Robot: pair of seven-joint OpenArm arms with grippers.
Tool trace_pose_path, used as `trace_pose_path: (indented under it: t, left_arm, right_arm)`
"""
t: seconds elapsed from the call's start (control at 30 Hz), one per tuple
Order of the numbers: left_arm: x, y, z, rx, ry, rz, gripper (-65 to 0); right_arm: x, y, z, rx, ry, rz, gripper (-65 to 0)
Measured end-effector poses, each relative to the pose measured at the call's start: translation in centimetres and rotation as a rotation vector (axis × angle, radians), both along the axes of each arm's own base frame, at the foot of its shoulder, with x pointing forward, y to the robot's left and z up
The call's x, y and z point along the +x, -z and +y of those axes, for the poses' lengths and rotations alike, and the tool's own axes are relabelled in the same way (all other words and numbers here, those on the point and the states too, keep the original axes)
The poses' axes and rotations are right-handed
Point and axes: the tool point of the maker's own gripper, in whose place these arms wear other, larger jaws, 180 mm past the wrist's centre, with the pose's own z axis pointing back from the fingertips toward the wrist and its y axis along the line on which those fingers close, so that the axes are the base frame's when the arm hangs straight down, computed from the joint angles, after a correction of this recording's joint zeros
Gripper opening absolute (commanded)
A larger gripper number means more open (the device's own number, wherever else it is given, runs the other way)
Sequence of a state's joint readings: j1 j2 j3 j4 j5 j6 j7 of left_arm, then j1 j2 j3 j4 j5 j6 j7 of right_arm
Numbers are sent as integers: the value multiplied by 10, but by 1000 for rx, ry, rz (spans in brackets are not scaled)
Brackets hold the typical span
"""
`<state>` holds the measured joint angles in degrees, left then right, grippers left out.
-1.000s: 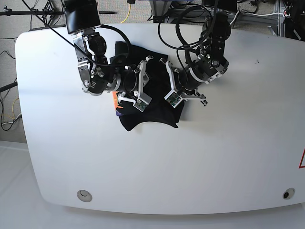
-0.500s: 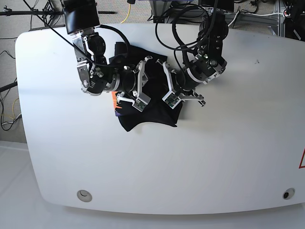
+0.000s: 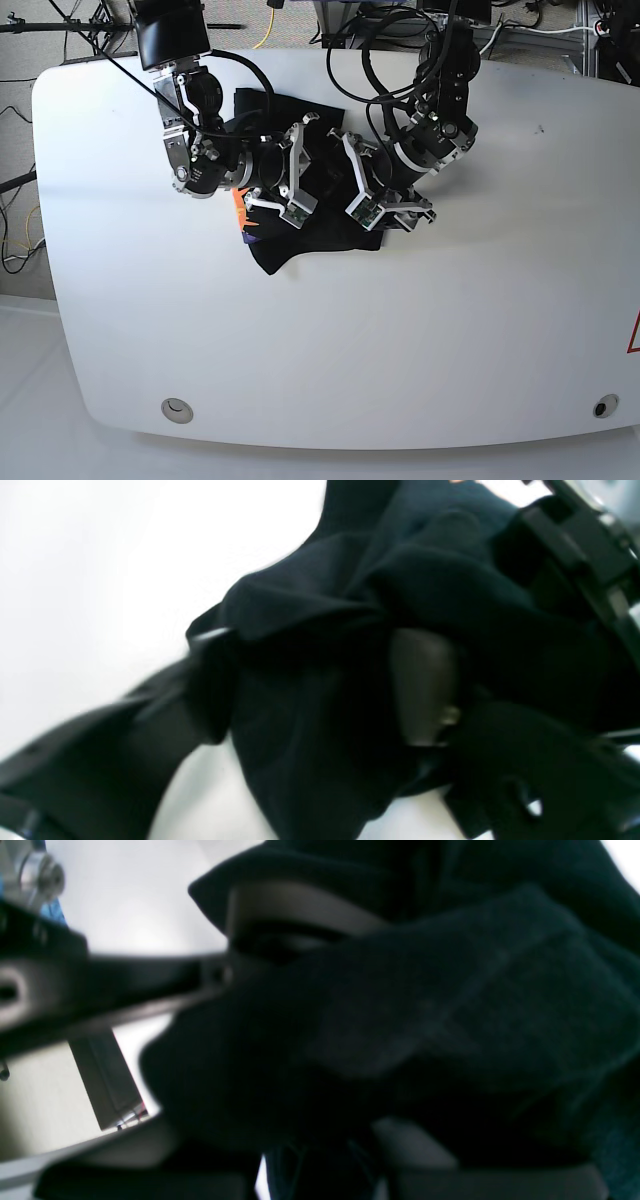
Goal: Fold the T-shirt properly
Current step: 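Hold the folded bundle with both grippers together, then open the left gripper and raise it away from the shirt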
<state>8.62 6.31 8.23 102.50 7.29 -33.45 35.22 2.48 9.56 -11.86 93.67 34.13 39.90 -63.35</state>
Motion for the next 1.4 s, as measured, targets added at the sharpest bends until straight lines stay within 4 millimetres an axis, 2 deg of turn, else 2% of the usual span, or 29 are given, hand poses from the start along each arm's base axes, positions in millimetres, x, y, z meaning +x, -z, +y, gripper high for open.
trace_pose_path:
  t: [0.4, 0.6, 0.73, 0.9, 1.13, 1.4]
  left_arm:
    - [0, -2, 0, 0, 0, -5, -226]
    - [4, -21, 0, -7, 4, -55, -226]
    - [12, -35, 8, -19, -15, -96, -226]
    - [26, -46, 31, -7, -87, -134, -226]
    - [41, -51, 69, 7, -194, -153, -224]
    - [47, -51, 114, 29, -316, -154, -224]
  right_arm:
    - [0, 1, -1, -6, 0, 0, -650]
    - [0, 0, 0, -3, 1, -2, -650]
    - [0, 0, 0, -2, 1, -2, -650]
    - [0, 0, 0, -3, 1, -2, -650]
    - [1, 0, 0, -2, 1, -3, -650]
    - [4, -3, 1, -2, -2, -14, -650]
